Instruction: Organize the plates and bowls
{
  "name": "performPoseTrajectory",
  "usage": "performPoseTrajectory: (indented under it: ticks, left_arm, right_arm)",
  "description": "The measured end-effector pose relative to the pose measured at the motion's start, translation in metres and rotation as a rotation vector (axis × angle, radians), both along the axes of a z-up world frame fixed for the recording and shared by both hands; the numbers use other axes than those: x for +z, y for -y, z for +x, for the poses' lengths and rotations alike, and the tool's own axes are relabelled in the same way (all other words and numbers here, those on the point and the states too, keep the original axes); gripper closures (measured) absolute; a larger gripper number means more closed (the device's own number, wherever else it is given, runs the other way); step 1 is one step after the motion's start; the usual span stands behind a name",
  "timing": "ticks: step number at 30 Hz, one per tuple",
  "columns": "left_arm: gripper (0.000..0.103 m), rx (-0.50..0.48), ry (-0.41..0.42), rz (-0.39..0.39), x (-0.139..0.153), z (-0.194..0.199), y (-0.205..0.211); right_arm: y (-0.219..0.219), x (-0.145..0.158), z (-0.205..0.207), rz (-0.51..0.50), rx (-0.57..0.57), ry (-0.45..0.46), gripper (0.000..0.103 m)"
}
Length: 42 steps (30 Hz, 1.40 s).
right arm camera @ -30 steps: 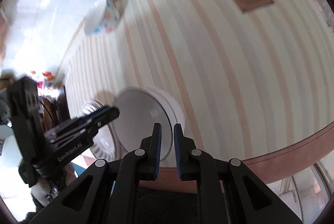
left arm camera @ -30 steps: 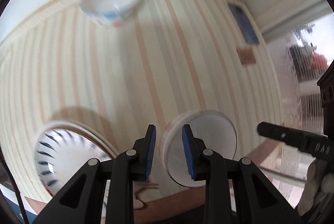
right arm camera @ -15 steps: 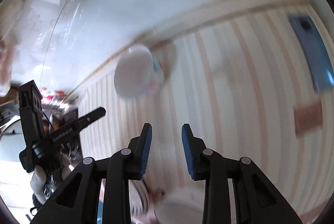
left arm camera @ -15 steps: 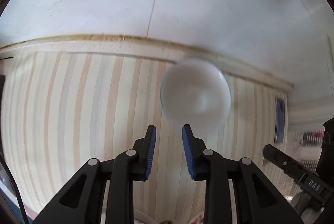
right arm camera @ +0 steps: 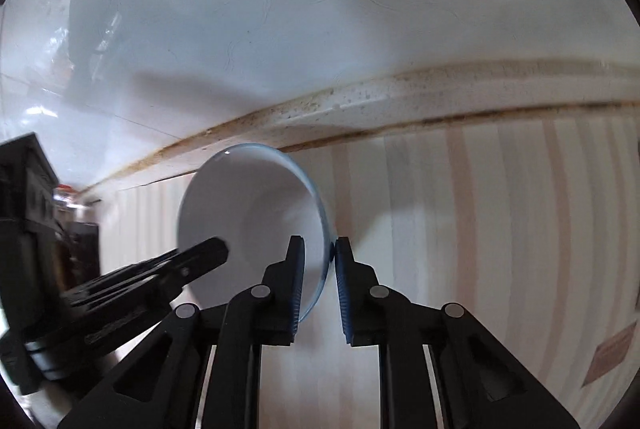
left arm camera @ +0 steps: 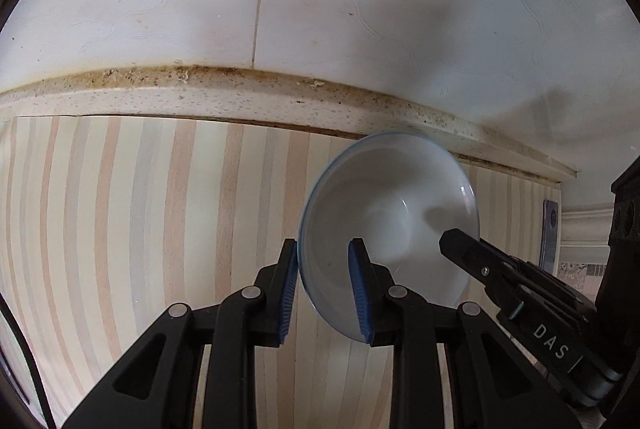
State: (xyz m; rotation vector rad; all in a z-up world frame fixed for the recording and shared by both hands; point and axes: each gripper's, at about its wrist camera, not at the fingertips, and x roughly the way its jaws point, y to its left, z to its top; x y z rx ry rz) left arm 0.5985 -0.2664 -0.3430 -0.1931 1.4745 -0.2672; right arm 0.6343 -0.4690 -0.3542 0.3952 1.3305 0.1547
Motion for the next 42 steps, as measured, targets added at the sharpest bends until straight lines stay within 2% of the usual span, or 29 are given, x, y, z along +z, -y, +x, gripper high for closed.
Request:
performPoseTrajectory:
  ticks: [5,10,18,25,32,42]
  left_arm:
    - [0.08,-0.02,0.033,0.035,0.007,-0.005,0.012]
    - [0.08,-0.029,0.057,0.034,0.021,-0.016,0.019]
    - [0.08,-0.071,0.087,0.033,0.051,-0.05,0.021]
    - [0.08,-0.109,0.117,0.017,0.081,-0.087,0.024]
    - [0.08,-0.167,0.141,-0.008,0.105,-0.133,0.03]
    - [0.08,-0.25,0.17,-0.029,0.129,-0.19,0.042]
  right_arm:
    - [0.0,-0.002,0.002,-0.008,-0.003,-0.007,0.087]
    - [0.003,-0.003,0.002,-0.014,0.01,-0.009,0.087]
    - [0.013,0.022,-0.033,-0.005,0.05,0.022,0.088]
    - [0.016,0.055,-0.079,0.01,0.052,0.058,0.088]
    - [0.027,0.097,-0.143,-0.001,0.022,0.093,0.087]
    - [0.041,0.132,-0.236,0.004,-0.032,0.12,0.087]
